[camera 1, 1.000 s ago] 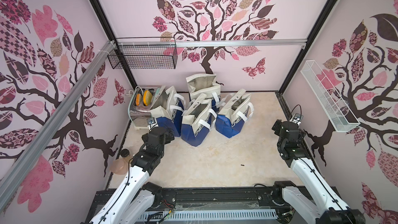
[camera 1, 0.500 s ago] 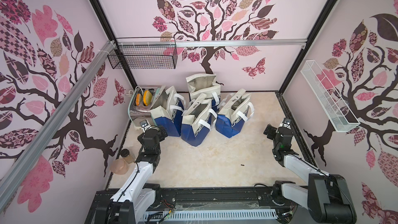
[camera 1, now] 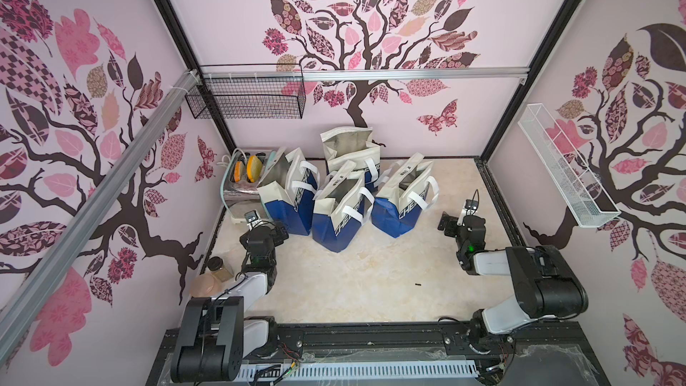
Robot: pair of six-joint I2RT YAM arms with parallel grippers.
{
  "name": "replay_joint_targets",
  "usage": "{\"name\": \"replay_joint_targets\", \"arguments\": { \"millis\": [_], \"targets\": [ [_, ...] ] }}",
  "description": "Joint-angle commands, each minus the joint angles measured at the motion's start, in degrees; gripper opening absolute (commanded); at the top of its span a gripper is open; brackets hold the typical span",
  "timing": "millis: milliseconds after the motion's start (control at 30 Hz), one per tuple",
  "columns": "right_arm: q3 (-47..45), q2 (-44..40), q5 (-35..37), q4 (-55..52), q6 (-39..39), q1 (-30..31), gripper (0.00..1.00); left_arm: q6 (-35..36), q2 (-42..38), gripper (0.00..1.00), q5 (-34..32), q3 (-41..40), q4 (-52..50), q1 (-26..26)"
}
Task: Open the takeout bag
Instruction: Reset both arms
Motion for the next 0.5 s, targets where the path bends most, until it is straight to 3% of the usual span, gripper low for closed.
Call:
{"name": "replay_joint_targets", "arguments": {
  "millis": [0, 200, 333, 400, 467],
  "targets": [
    [1.3, -0.2, -0.7, 3.0, -1.7, 0.1, 0.99, 2.1, 1.8, 0.98, 3.7, 0.9, 6.1, 0.6],
    [1.7, 0.1, 2.0, 2.8, -1.7, 0.8, 0.99, 7.7, 8.6, 0.98, 6.2, 5.4, 8.3, 1.2],
    [1.7, 0.1, 2.0, 2.9, -1.7, 0.9, 0.99, 7.6, 14.8, 0.98, 8.1, 5.5, 15.0, 2.9],
    [1.7, 0.2, 2.0, 2.9, -1.7, 0.8, 1.00, 9.2, 15.8, 0.97, 12.3, 5.5, 15.3, 2.9],
    [1.7, 0.2, 2.0, 3.0, -1.7, 0.8, 0.99, 8.9, 18.7, 0.98, 11.7, 4.0, 20.7, 3.0]
  ]
}}
